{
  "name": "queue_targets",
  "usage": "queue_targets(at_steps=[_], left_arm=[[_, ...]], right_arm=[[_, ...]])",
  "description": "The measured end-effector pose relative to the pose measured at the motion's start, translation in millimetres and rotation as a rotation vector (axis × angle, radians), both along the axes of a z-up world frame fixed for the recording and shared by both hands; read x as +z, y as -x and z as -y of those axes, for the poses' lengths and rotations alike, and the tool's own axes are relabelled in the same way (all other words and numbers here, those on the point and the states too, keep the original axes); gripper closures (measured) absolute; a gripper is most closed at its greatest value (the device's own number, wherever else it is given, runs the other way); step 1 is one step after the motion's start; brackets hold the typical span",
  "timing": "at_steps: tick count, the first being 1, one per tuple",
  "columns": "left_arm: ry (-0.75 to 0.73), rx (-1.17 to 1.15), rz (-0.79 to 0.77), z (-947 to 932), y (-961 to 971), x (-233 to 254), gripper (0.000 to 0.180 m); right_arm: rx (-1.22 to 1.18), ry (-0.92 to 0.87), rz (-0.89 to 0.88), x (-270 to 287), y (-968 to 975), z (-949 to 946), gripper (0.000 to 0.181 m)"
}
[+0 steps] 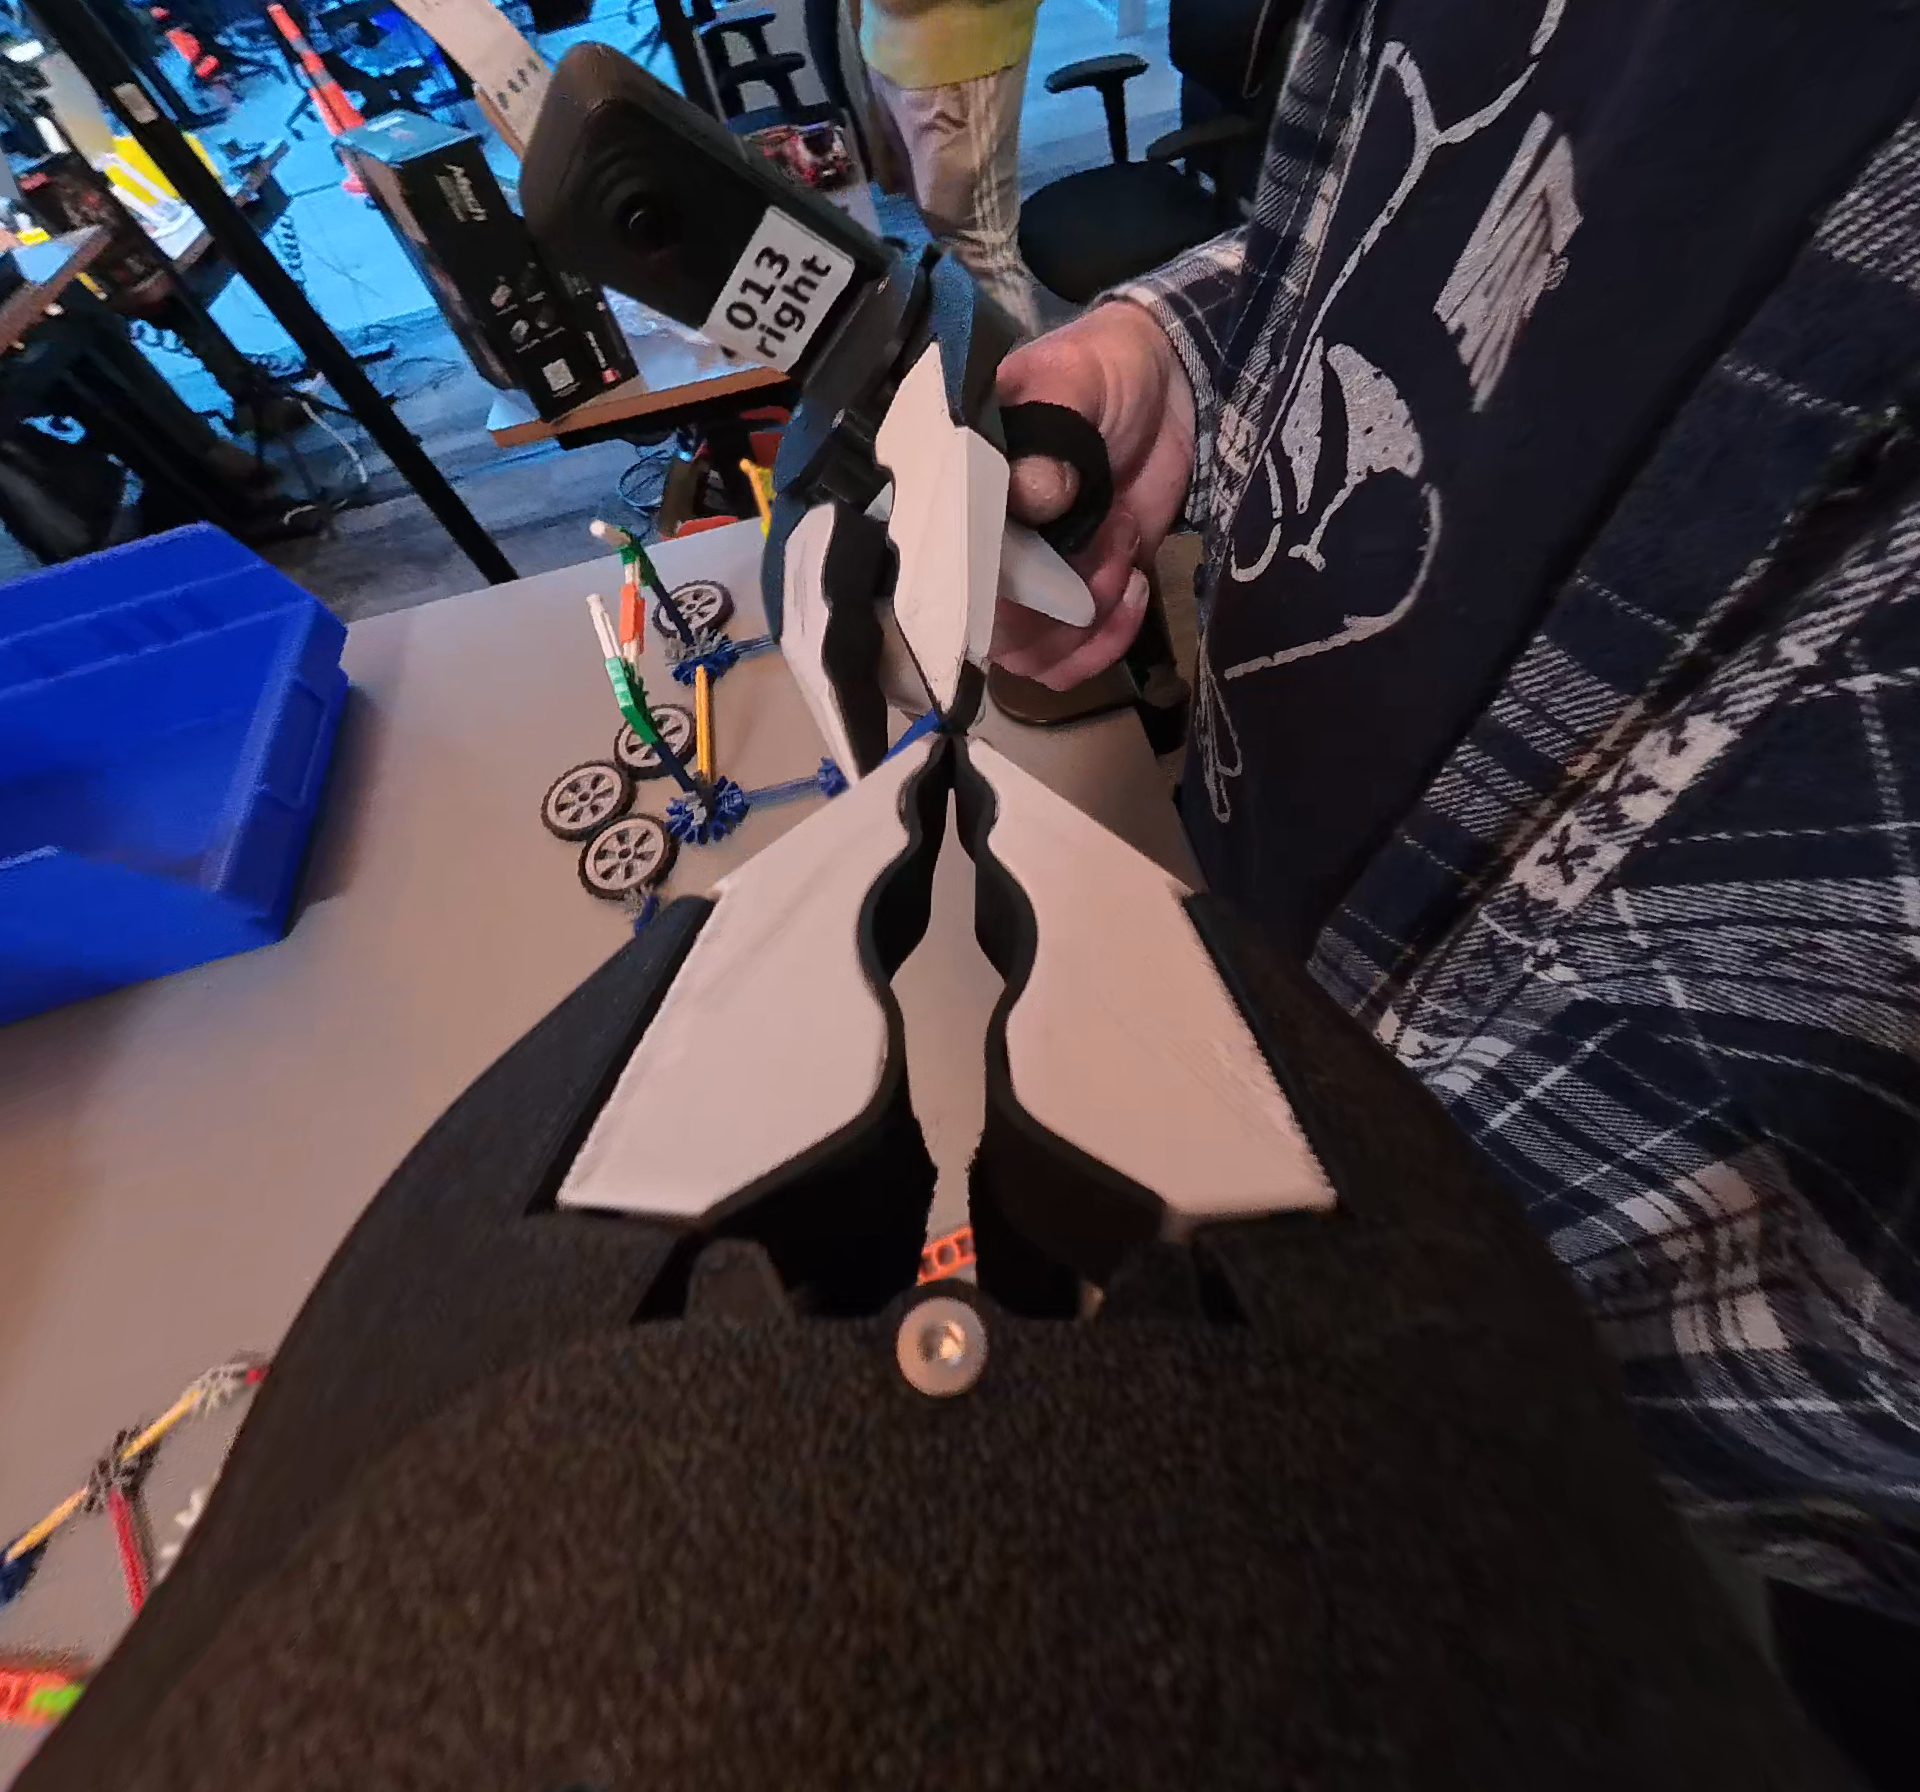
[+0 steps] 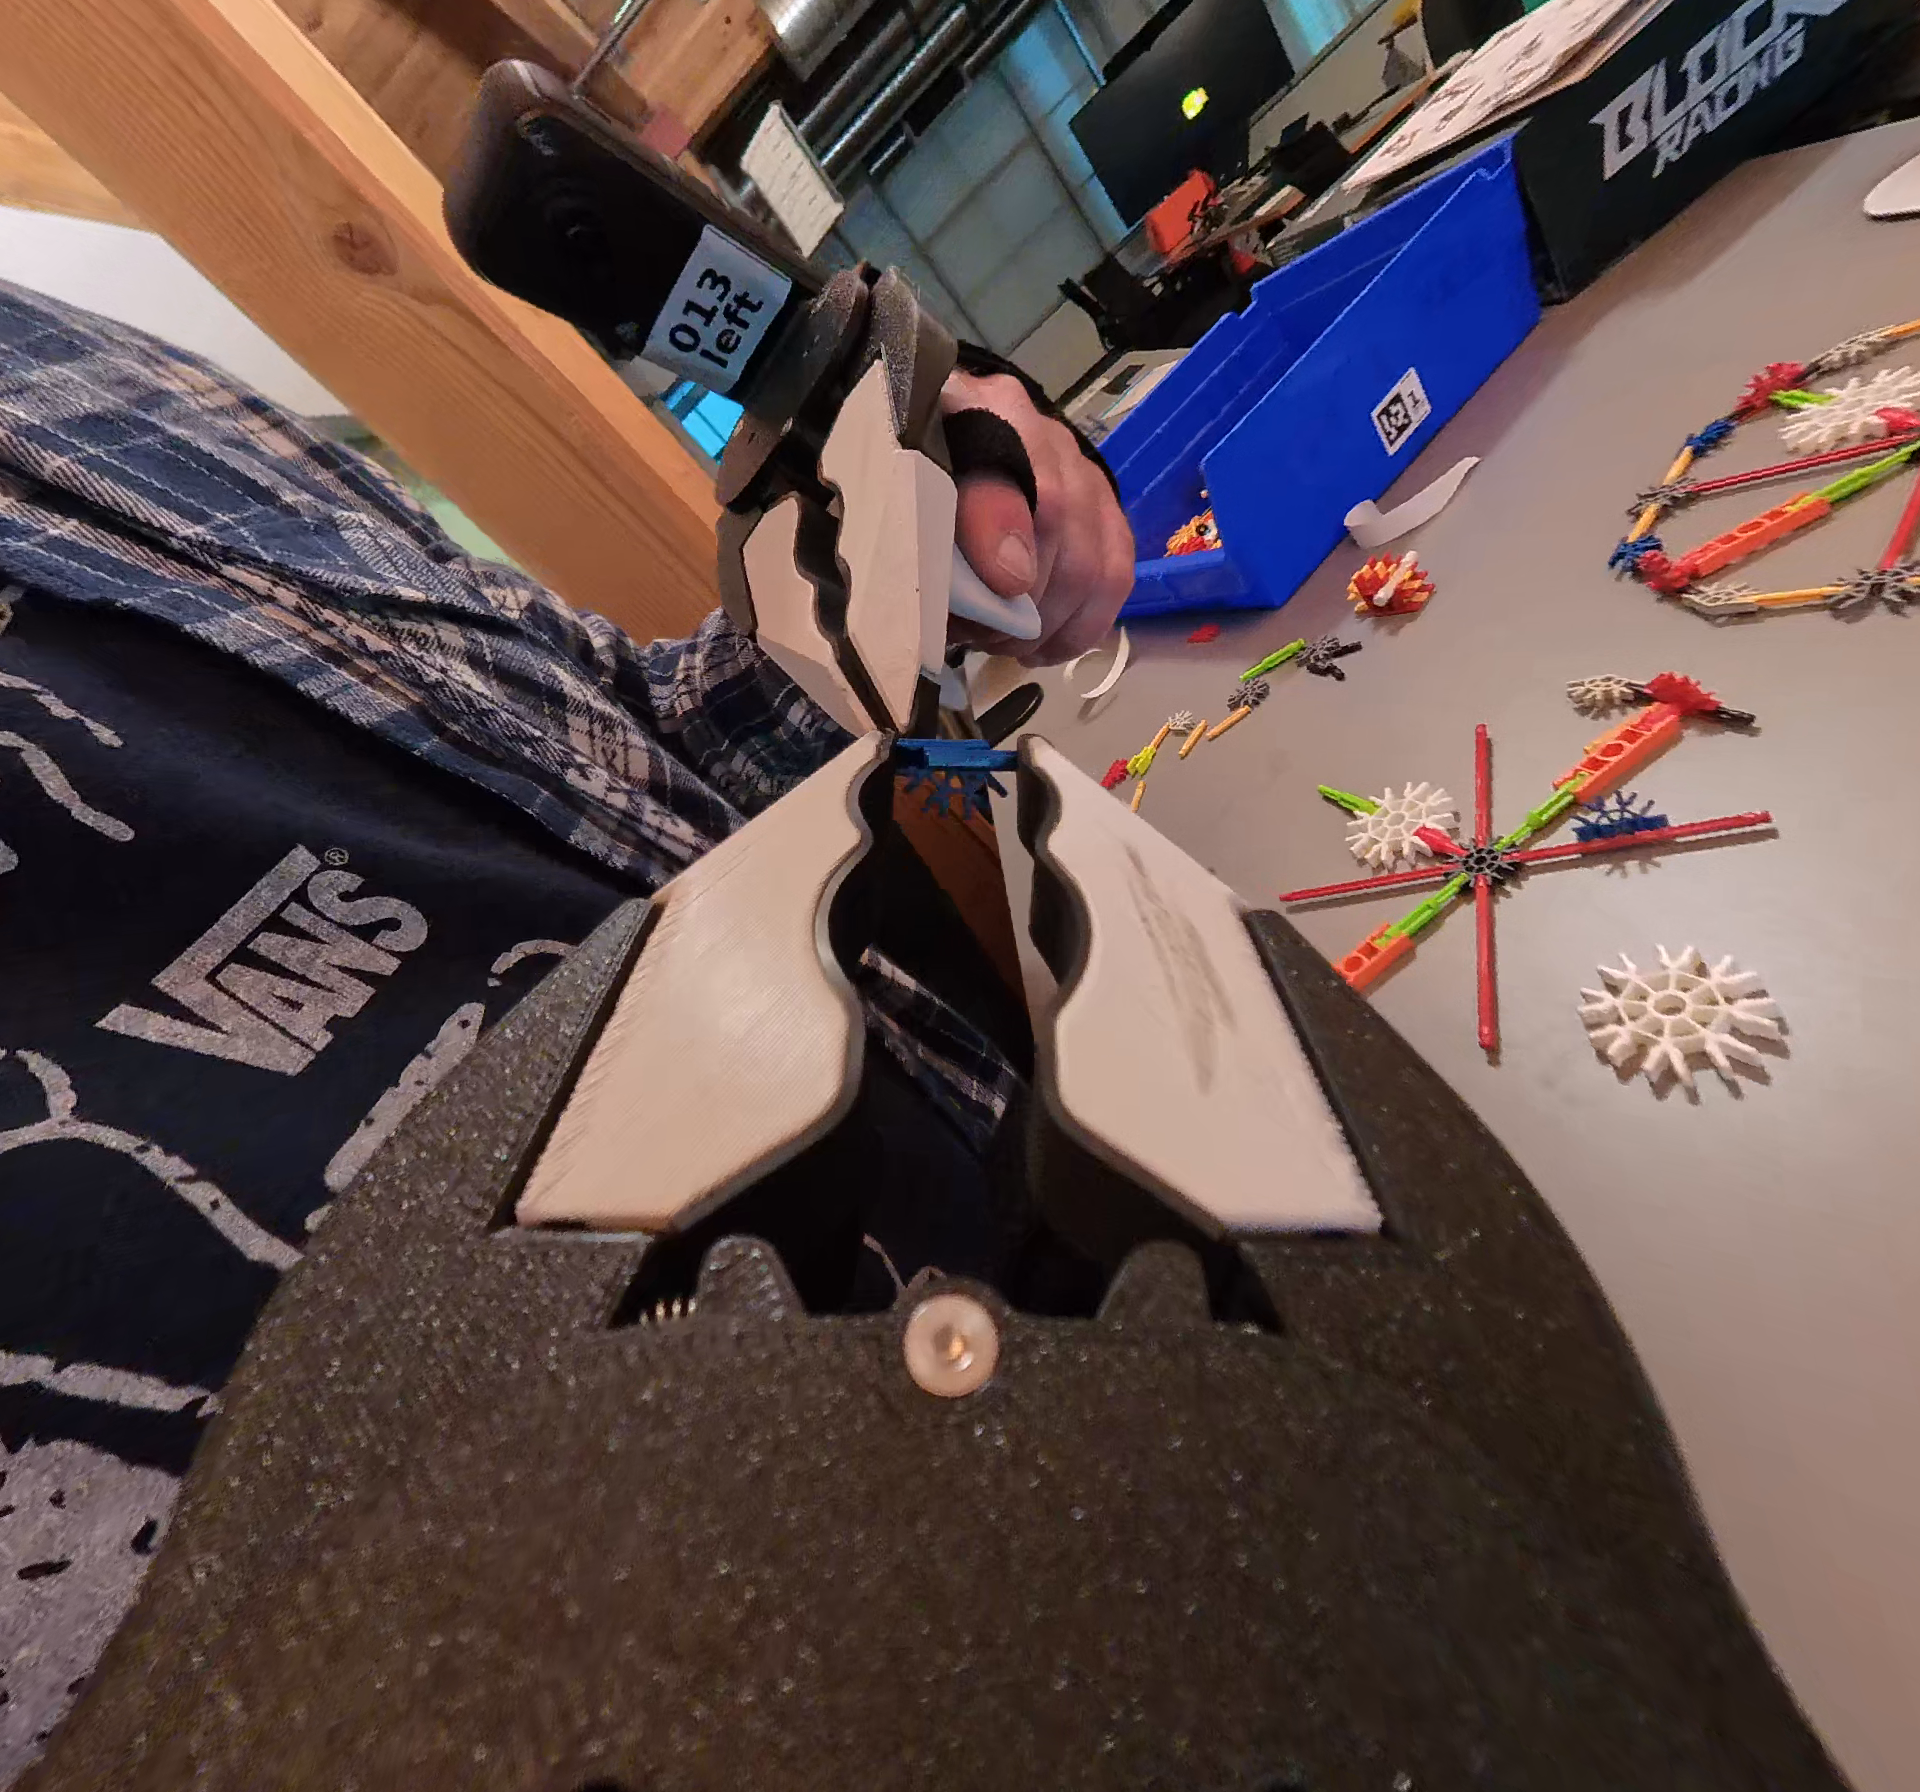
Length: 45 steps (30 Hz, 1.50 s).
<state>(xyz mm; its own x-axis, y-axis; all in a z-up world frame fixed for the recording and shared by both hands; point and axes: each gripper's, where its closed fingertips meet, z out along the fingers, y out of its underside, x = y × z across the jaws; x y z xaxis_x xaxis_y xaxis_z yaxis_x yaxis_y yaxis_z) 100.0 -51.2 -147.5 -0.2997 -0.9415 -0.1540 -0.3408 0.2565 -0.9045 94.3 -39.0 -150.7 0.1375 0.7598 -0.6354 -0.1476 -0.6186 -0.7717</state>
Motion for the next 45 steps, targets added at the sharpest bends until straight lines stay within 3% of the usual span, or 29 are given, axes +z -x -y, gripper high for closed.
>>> queue_targets(at_steps=[17, 29, 45], left_arm=[[0.0, 0.233, 0.008, -12.0, 26.5, -0.6, 0.179], [-0.008, 0.256, 0.015, -18.4, 9.0, -3.3, 0.167], [-0.053, 0.457, 0.126, -39.7, 3.4, -1.1, 0.169]], right_arm=[[0.127, 0.008, -0.015, -0.7, 28.3, -8.7, 0.16], [0.085, 0.031, -0.046, -1.0, 16.2, -14.1, 0.16], [-0.017, 0.087, -0.093, -1.2, 11.8, -34.8, 0.16]])
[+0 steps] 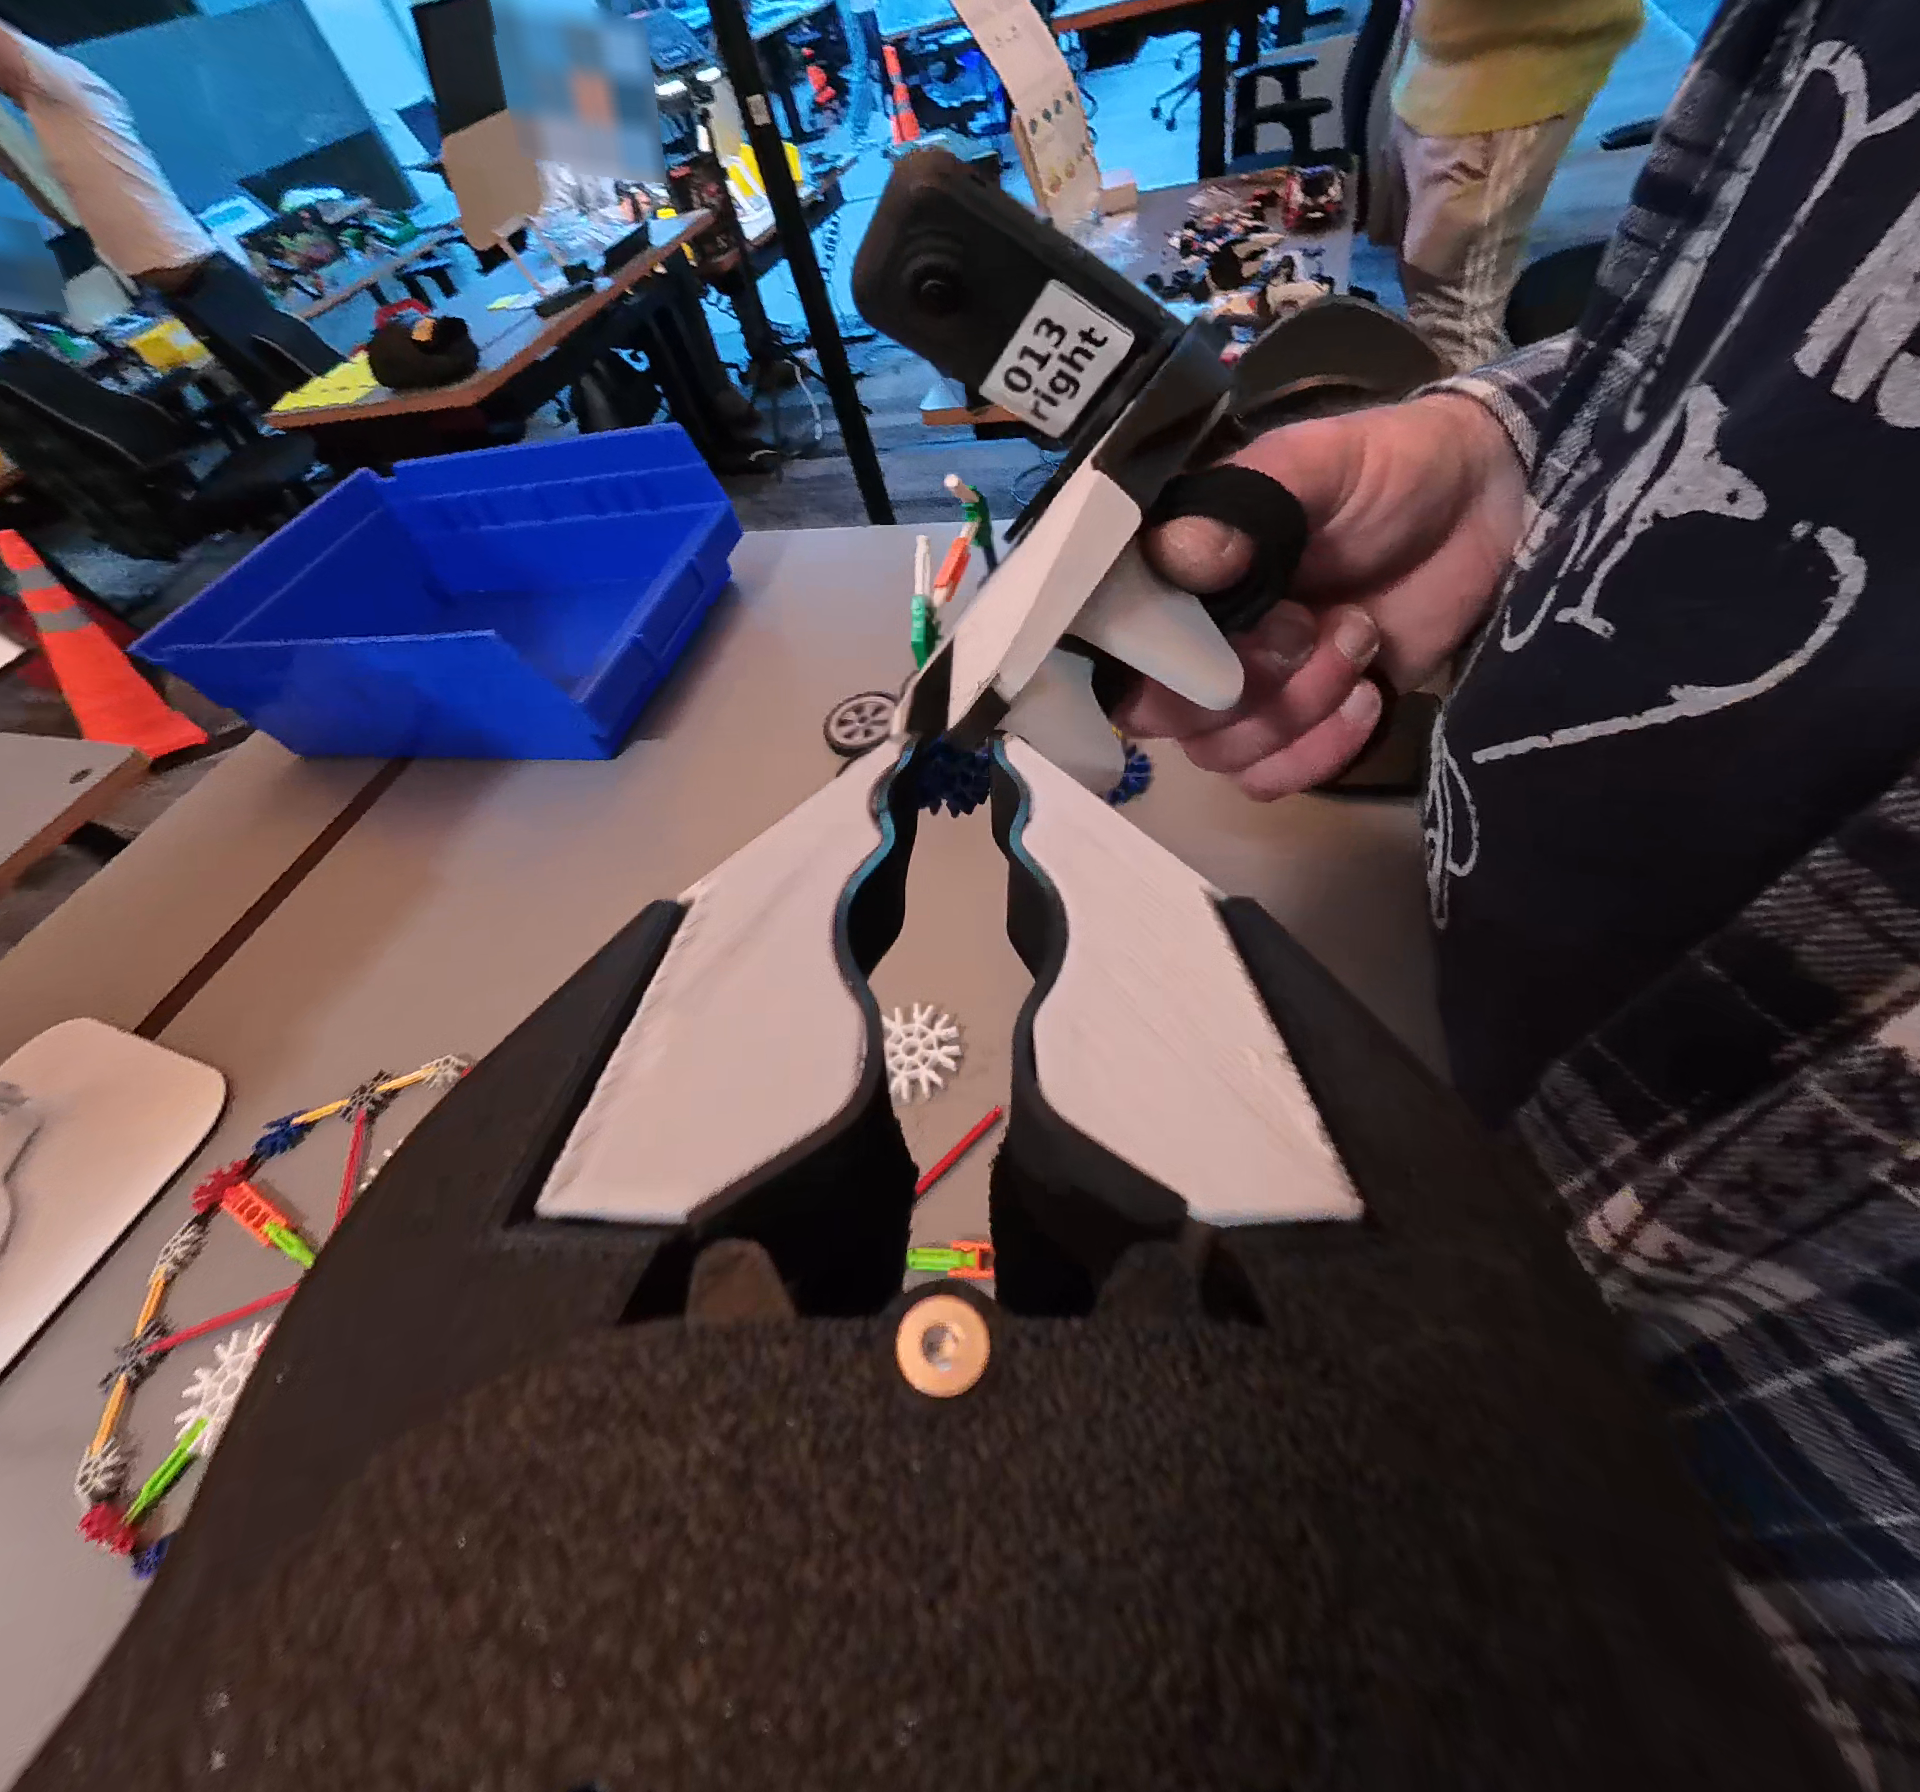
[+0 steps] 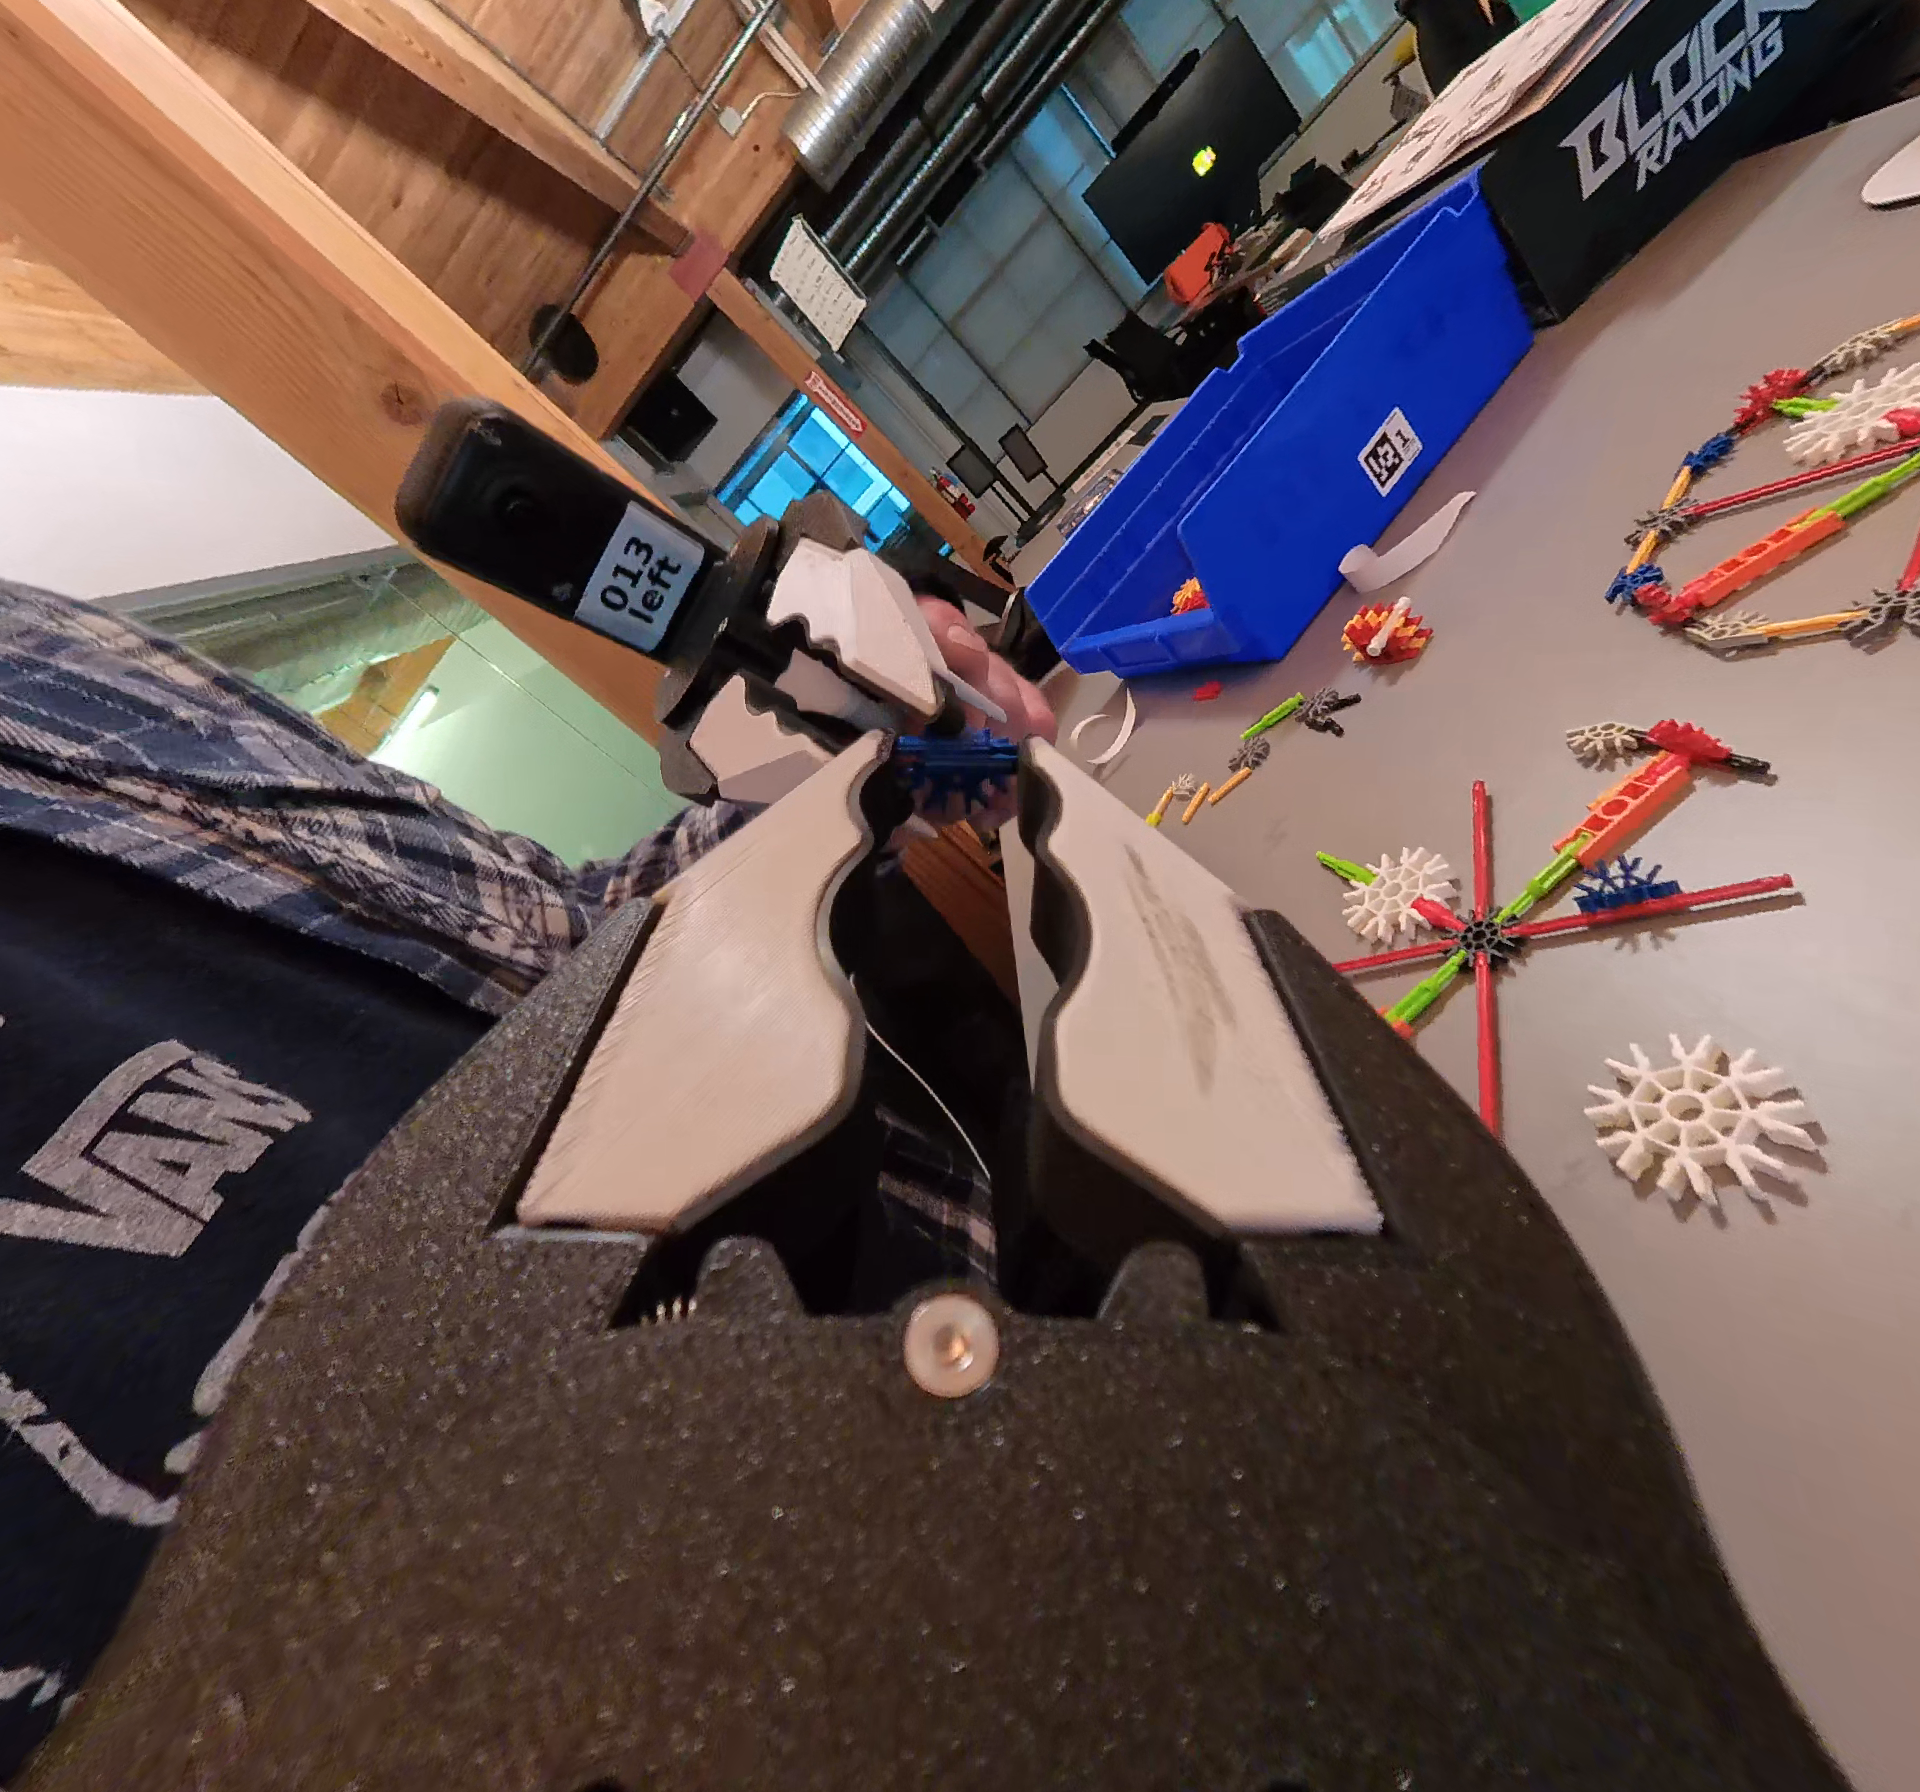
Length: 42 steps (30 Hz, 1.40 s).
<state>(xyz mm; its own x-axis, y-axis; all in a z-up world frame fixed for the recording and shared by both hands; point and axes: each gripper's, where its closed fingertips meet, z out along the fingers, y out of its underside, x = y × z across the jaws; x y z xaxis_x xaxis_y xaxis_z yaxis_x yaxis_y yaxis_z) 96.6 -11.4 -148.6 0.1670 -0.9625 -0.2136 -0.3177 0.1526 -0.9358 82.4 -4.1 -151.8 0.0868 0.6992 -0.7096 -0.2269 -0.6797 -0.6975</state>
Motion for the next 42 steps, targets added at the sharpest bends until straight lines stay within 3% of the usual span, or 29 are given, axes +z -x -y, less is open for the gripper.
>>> queue_targets(at_steps=[14, 42], left_arm=[[0.037, 0.162, 0.154, -19.6, 22.4, 16.0, 0.17], [0.2, 0.089, 0.375, -35.5, 26.2, 30.6, 0.172]], right_arm=[[0.025, 0.028, -0.098, 15.1, 22.6, -19.2, 0.16], [0.0, -0.051, -0.171, 28.0, 18.2, -32.6, 0.156]])
